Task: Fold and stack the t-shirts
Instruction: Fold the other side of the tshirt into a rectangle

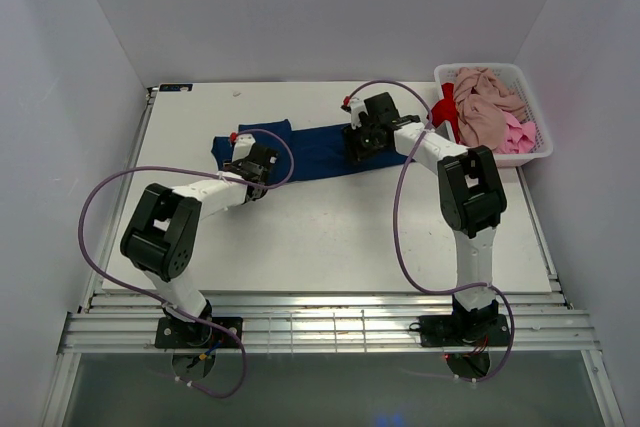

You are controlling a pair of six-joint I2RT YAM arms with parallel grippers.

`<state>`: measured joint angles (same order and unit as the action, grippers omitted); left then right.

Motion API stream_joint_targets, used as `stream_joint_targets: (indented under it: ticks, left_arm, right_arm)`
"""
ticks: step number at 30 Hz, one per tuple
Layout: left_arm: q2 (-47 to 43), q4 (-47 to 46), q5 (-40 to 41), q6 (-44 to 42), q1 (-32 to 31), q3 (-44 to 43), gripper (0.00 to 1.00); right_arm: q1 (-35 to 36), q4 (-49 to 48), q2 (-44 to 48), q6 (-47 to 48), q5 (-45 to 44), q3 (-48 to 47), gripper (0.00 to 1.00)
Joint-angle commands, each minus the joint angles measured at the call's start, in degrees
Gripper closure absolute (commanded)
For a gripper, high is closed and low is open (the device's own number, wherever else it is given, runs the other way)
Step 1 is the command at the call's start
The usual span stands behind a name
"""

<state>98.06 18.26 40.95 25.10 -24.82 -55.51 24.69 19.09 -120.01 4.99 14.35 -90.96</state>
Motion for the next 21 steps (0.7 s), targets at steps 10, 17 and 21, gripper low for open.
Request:
stream_joint_targets:
  ticks: [10,17,21]
  left_arm:
    - [-0.3,-2.6,-0.8,-1.0,1.7,-0.1,0.52]
    - [-0.4,-3.6,-1.1,-1.7,2.3,0.4,0.52]
    - [-0.8,-3.8,-1.0,-1.9,2.8,0.8,0.52]
  right_arm:
    - [0.9,-1.9,-4.0,1.3,2.3,-3.0,0.53]
    - [1.1,-1.2,-4.6,1.3,1.9,-4.6,0.88]
    - [1.7,-1.0,-2.9,1.9,0.2,-1.9,0.92]
